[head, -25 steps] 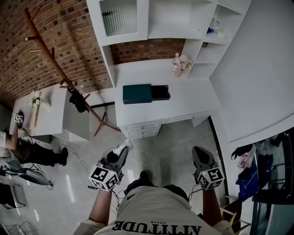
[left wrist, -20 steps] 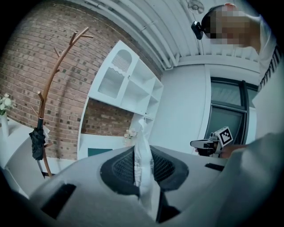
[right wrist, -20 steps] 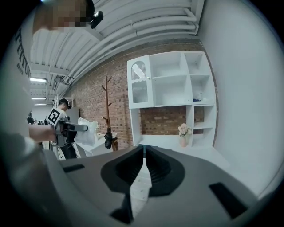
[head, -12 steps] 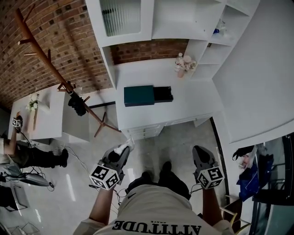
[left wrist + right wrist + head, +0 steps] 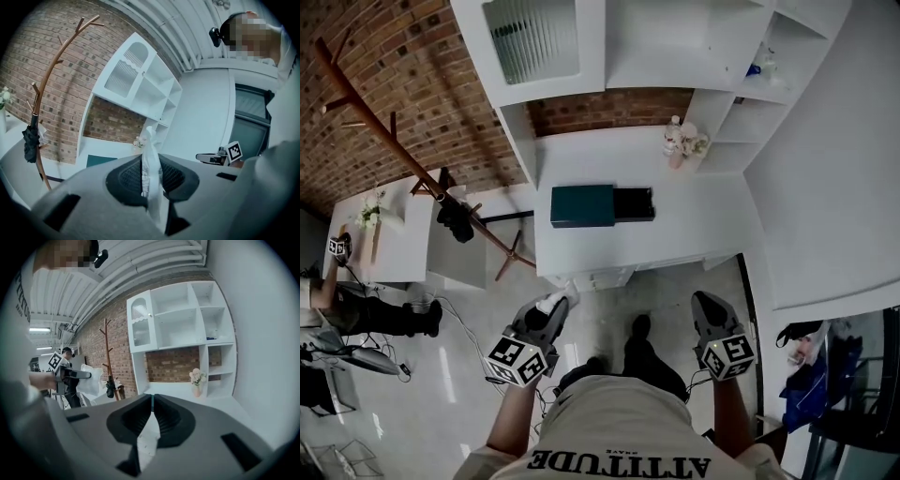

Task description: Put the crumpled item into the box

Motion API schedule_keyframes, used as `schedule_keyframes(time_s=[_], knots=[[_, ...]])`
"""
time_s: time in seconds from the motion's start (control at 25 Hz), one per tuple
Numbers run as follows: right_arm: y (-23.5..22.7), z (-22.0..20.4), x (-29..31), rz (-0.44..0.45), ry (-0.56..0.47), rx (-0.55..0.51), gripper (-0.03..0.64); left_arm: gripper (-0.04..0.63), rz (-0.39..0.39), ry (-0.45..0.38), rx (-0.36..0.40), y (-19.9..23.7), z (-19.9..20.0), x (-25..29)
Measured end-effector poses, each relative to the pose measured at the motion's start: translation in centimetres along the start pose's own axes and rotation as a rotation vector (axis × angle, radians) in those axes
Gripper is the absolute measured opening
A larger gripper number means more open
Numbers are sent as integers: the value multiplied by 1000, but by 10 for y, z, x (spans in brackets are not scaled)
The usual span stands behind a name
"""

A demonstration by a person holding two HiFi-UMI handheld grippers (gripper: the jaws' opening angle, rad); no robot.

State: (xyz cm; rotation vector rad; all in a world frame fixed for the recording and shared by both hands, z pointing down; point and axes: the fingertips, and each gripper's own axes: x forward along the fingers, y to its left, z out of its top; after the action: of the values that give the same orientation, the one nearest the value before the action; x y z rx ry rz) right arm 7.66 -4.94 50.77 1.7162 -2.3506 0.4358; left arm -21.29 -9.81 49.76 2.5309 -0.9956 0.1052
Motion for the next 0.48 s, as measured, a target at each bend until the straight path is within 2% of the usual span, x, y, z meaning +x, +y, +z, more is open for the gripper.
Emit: schedule_keyframes(time_s=[0.48], knots=[[-92, 27, 61, 141, 17, -33, 37, 75, 84, 24, -56, -24, 14, 99]])
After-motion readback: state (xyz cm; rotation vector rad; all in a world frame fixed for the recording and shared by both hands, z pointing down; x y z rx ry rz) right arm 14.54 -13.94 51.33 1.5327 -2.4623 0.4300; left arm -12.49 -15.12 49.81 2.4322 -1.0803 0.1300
